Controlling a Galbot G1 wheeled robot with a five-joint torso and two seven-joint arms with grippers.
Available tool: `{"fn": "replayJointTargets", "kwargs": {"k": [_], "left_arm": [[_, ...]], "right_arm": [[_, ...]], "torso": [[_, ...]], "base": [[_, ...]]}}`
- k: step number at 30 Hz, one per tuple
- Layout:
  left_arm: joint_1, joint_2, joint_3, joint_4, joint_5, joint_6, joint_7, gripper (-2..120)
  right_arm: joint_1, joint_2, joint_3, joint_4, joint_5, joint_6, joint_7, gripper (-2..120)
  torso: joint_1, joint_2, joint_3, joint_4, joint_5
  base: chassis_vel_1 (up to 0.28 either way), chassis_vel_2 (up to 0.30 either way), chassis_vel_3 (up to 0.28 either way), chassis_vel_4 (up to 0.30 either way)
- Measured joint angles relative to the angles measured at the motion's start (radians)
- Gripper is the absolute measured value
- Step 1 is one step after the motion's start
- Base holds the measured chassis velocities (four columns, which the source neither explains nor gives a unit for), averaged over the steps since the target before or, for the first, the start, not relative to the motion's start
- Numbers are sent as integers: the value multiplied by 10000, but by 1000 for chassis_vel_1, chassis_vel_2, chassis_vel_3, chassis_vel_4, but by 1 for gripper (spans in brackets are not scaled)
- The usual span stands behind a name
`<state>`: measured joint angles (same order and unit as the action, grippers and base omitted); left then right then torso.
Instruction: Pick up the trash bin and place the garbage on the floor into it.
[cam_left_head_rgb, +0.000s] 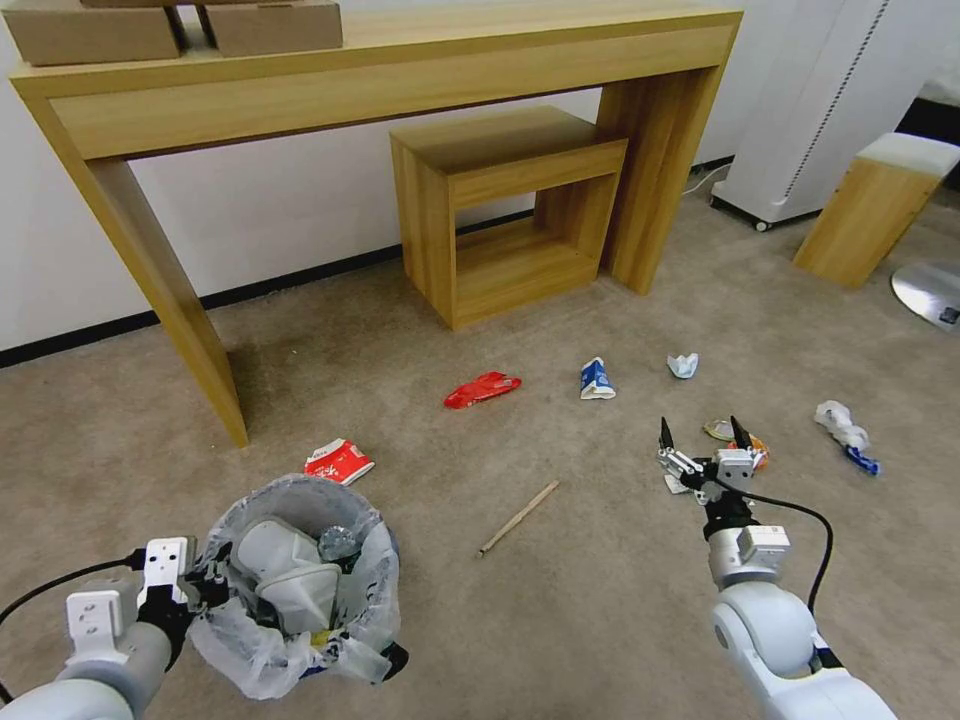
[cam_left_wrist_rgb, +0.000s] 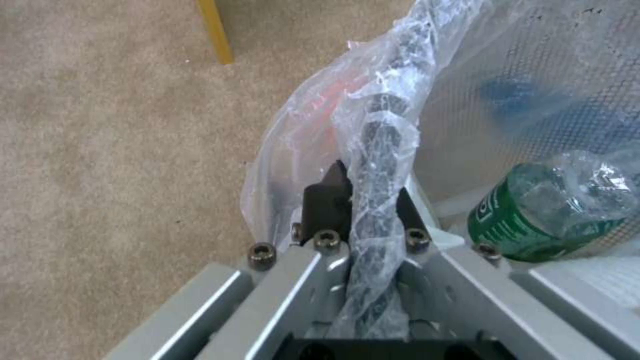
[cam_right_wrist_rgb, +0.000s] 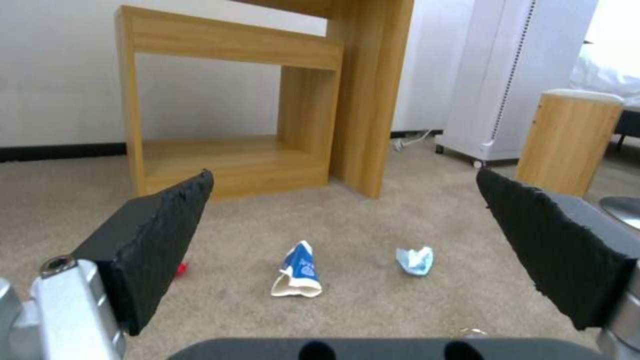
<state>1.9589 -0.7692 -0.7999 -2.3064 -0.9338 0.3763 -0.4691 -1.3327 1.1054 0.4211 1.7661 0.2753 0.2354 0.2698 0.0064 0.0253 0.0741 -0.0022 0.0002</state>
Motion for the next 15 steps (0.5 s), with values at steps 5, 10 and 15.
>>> {"fn": "replayJointTargets", "kwargs": {"k": [5, 10, 15], "left_arm": [[23, 64, 47, 21, -9, -21, 14, 0], [13, 119, 117, 51, -15, -45, 16, 0], [11, 174, 160, 64, -5, -56, 8, 0]], "right_arm": [[23, 92, -69, -40, -24, 6, -8, 100], [31, 79, -101, -60, -7, 2, -17, 100], [46, 14, -107, -49, 32, 6, -31, 100]], "torso": [[0, -2, 0, 0, 0], [-1, -1, 0, 0, -2], [0, -1, 0, 3, -5]], "base": [[83, 64, -73, -57], [184, 172, -187, -186], [225, 239, -221, -239]]}}
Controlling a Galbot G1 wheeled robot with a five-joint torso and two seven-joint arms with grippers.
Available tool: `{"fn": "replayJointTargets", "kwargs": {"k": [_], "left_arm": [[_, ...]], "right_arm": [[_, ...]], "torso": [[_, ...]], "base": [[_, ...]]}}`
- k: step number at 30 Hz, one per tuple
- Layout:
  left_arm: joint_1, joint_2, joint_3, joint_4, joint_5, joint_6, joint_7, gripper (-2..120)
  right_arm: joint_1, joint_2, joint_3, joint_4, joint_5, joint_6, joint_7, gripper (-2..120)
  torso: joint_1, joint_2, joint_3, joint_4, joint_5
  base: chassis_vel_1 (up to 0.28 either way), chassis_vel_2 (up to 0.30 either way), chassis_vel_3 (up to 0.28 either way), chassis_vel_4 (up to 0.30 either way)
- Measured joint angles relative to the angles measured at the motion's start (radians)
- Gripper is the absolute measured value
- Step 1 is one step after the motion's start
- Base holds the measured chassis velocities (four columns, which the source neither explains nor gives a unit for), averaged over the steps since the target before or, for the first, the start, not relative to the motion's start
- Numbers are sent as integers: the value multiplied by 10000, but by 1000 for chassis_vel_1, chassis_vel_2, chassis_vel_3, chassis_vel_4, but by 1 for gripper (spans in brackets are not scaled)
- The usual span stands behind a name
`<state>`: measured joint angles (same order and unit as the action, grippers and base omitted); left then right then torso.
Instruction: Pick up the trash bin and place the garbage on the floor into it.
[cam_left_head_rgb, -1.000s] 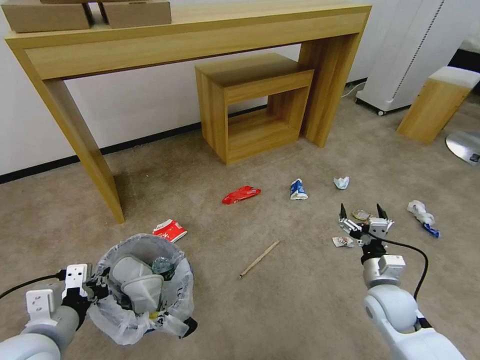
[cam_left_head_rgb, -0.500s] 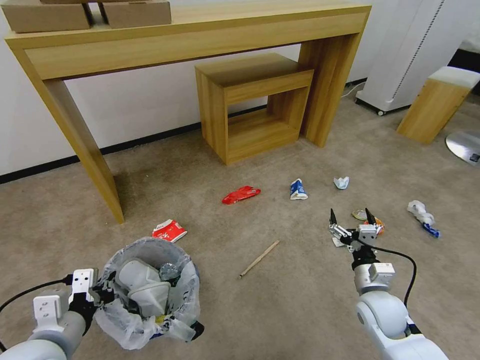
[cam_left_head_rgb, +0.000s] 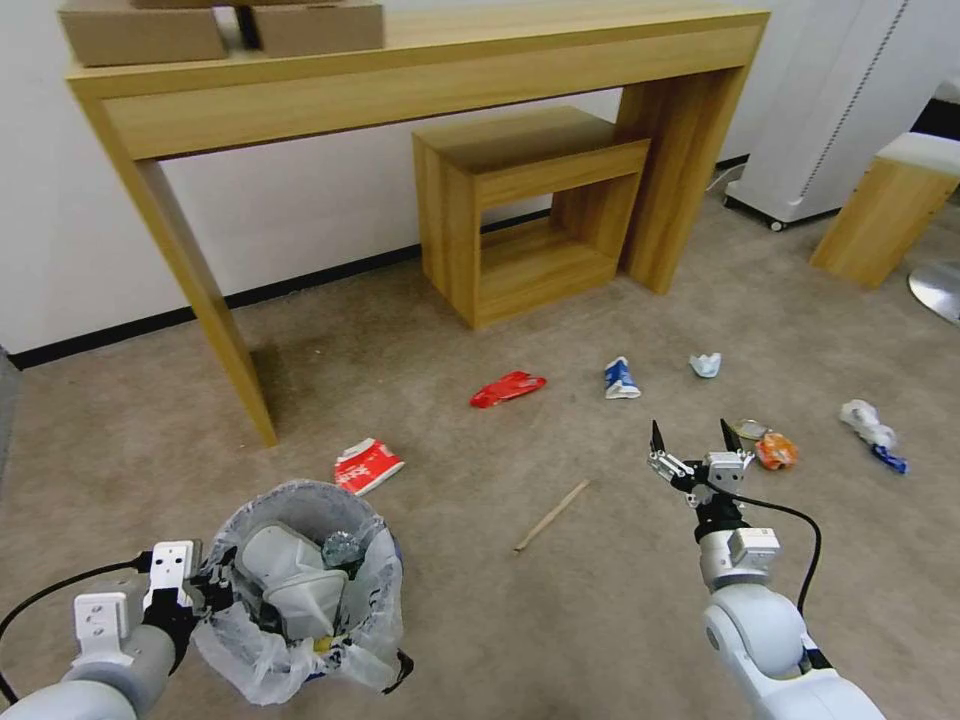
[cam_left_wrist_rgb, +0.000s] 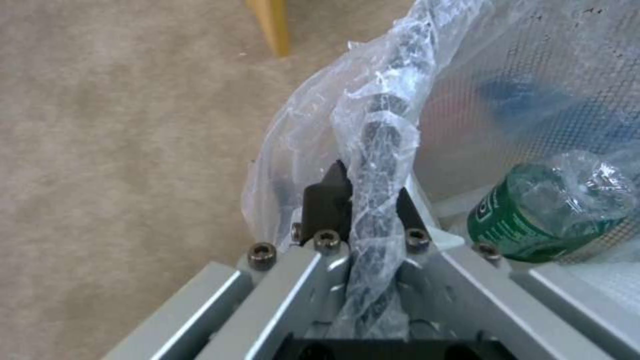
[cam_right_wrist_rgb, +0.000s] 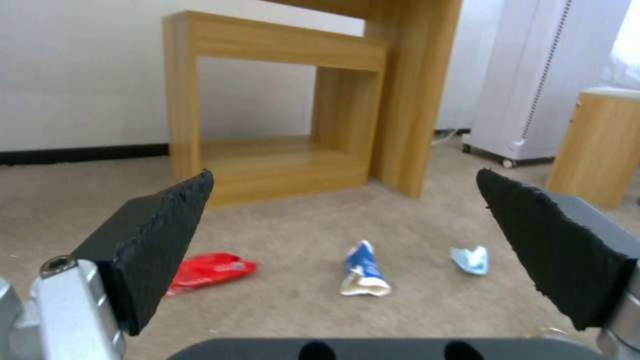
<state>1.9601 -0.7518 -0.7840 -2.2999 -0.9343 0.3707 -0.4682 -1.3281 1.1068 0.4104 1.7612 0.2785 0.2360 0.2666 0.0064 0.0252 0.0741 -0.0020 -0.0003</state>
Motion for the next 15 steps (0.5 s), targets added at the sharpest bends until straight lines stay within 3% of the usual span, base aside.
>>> {"fn": "replayJointTargets", "kwargs": {"k": [7, 11, 15], "left_arm": [[39, -92, 148, 42, 124, -34, 6, 0], [13, -125, 219, 44, 170, -34, -4, 0], [10, -114, 223, 53, 158, -54, -4, 0]], "right_arm": [[-44, -33, -69, 35, 126, 113, -22, 100], [-54, -90, -98, 53, 210, 172, -93, 100], [-23, -129, -100, 50, 216, 182, -98, 100]], "torso": [[0, 0, 0, 1, 1], [0, -1, 0, 1, 3], [0, -1, 0, -1, 9]], "base": [[256, 247, -271, -239], [151, 124, -127, -111], [0, 4, 22, 5]]}}
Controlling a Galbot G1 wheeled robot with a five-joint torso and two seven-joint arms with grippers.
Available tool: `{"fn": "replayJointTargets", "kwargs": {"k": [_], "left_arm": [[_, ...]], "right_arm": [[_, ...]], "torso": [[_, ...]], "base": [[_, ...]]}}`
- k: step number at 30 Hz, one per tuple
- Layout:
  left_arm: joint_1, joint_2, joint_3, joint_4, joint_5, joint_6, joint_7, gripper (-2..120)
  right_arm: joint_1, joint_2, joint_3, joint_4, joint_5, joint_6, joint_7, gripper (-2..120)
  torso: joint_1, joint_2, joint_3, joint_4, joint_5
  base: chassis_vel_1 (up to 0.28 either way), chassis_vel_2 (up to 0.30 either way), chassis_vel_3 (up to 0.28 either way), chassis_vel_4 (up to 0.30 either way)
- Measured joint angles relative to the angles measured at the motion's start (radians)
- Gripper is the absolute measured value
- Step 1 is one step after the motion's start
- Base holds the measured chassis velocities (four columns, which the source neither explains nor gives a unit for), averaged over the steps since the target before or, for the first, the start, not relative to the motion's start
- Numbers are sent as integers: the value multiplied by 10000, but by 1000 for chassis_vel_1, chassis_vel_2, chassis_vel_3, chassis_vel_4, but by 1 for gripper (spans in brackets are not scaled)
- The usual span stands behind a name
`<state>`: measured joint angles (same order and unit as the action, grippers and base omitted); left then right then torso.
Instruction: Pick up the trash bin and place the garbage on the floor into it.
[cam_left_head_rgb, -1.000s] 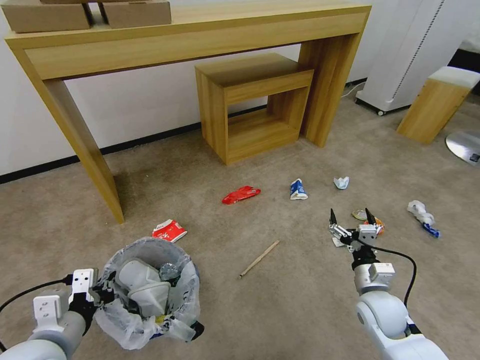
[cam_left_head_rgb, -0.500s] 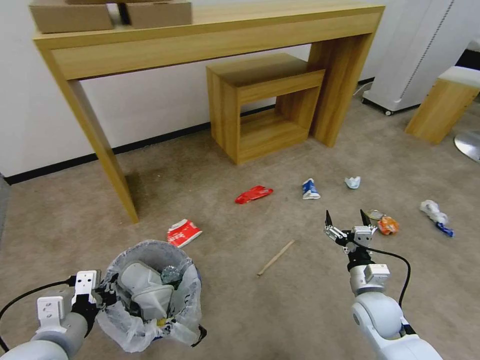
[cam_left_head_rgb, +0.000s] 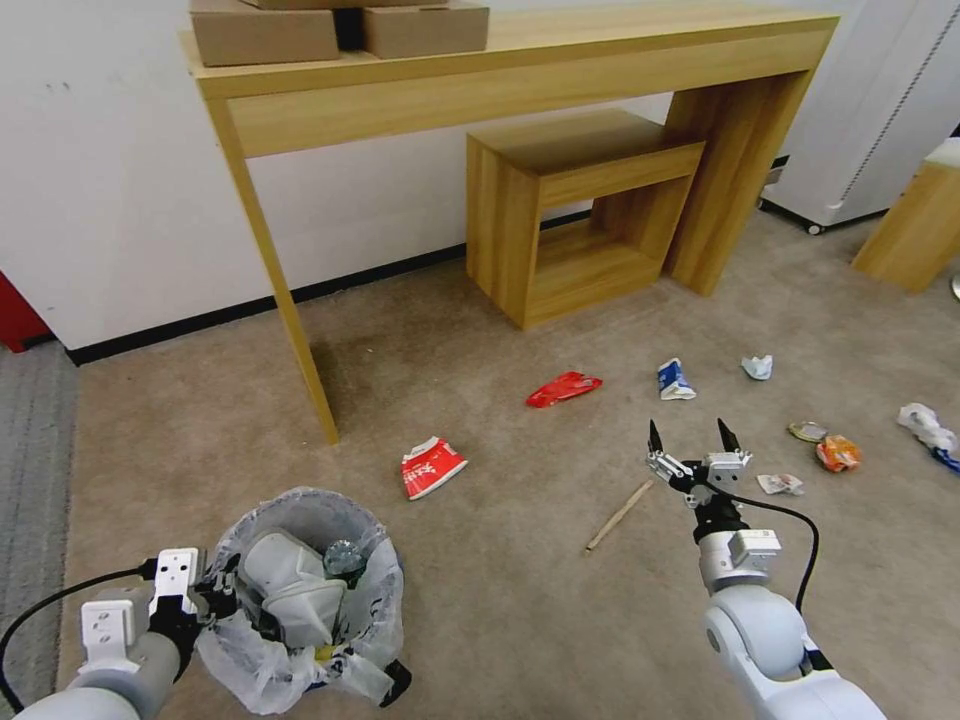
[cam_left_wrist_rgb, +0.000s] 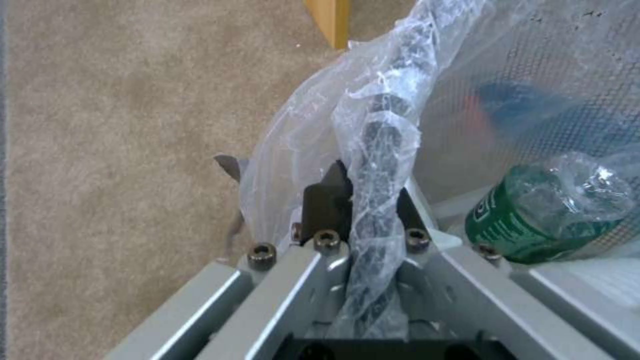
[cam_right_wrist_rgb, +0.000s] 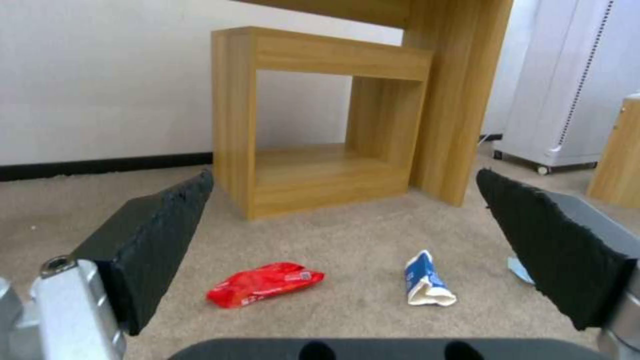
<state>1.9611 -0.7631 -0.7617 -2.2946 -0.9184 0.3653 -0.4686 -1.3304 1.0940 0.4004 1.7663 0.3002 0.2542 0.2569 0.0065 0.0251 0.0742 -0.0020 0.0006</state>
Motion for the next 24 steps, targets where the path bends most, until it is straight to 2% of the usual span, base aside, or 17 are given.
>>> {"fn": "replayJointTargets", "kwargs": {"k": [5, 24], "left_arm": [[-64, -53, 54, 76, -2, -13, 27, 0], [199, -323, 150, -1, 256, -74, 197, 0]], "right_arm": [[13, 17, -1, -16, -49, 21, -4, 100], [-246, 363, -220, 203, -301, 321, 49, 100]], "torso": [[1, 0, 0, -5, -2], [0, 0, 0, -1, -5]], "base": [[-71, -42, 29, 25], [0, 0, 0, 0]]}}
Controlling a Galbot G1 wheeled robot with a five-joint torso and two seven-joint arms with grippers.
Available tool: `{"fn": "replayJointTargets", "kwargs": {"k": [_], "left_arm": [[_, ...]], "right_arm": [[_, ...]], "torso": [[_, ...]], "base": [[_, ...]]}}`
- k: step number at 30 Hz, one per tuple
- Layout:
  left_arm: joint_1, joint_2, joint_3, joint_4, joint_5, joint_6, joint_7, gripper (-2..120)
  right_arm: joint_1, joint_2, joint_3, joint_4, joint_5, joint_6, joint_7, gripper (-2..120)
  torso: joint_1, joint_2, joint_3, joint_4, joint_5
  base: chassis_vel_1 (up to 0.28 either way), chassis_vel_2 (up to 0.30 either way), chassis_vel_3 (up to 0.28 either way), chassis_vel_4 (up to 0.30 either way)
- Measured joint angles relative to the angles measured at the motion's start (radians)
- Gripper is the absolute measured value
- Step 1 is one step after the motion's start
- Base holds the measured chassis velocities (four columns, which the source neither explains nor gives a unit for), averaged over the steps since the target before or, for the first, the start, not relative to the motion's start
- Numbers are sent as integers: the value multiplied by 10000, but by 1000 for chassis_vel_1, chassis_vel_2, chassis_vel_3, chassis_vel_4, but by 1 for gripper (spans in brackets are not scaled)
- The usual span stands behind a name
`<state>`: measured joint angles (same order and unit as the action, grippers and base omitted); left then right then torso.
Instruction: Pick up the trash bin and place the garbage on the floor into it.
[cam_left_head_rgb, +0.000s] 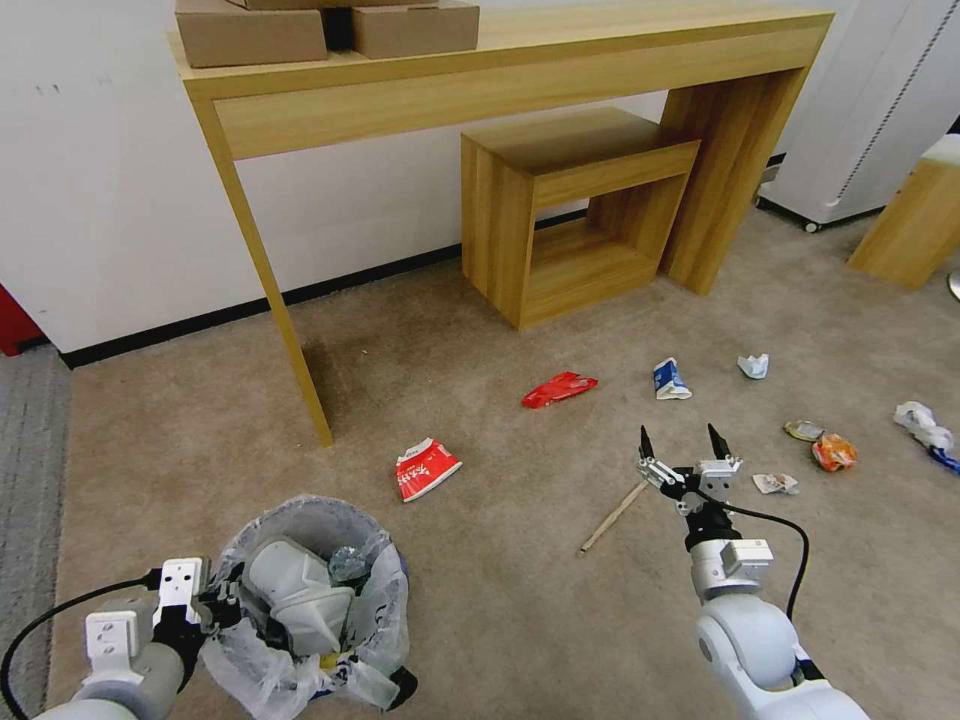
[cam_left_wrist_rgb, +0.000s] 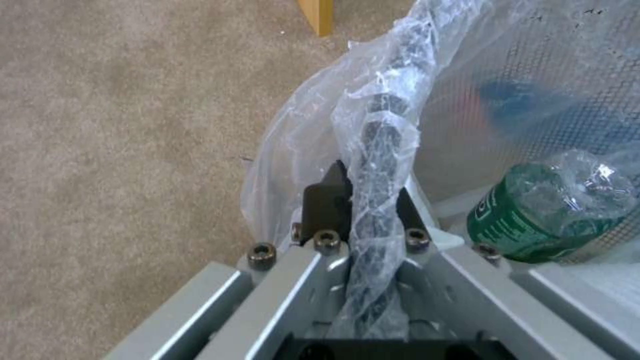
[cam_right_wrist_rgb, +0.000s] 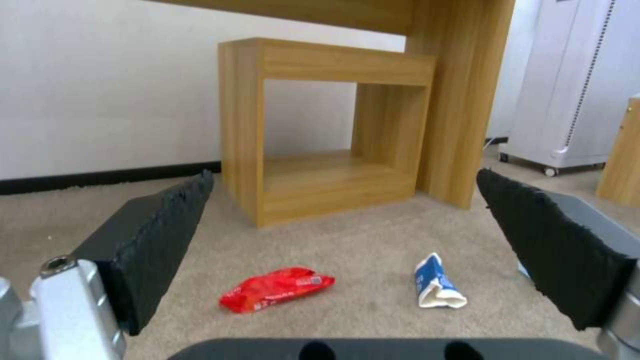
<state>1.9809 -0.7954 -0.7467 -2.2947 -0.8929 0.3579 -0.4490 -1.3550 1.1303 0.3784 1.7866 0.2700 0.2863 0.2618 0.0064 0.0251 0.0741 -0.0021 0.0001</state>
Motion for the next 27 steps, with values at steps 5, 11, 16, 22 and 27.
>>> {"fn": "replayJointTargets", "kwargs": {"k": [5, 11, 16, 22, 27], "left_arm": [[59, -174, 91, -19, 130, 0, 37, 0], [77, -300, 187, 1, 250, -7, 93, 0], [75, -330, 207, -44, 251, -8, 101, 0], [165, -295, 110, -100, 243, -14, 104, 0], [186, -306, 105, -135, 274, -52, 103, 0]], "right_arm": [[-81, 0, -22, 238, -69, -160, 80, 100], [-198, -49, 22, 247, -217, -220, 19, 100], [-261, -73, 24, 238, -272, -148, -59, 100], [-239, -141, -5, 234, -251, -98, -83, 100], [-223, -209, -18, 234, -248, -54, -150, 100]], "torso": [[0, 0, 0, 0, 0], [0, 1, 0, 0, -1], [0, 1, 0, -1, 0], [-1, 1, 0, 0, 1], [-1, 1, -1, 0, 0]], "base": [[0, 0, 0, 0], [0, 0, 0, 0], [0, 0, 0, 0], [-5, 9, 4, -5], [-86, 85, 97, -87]]}}
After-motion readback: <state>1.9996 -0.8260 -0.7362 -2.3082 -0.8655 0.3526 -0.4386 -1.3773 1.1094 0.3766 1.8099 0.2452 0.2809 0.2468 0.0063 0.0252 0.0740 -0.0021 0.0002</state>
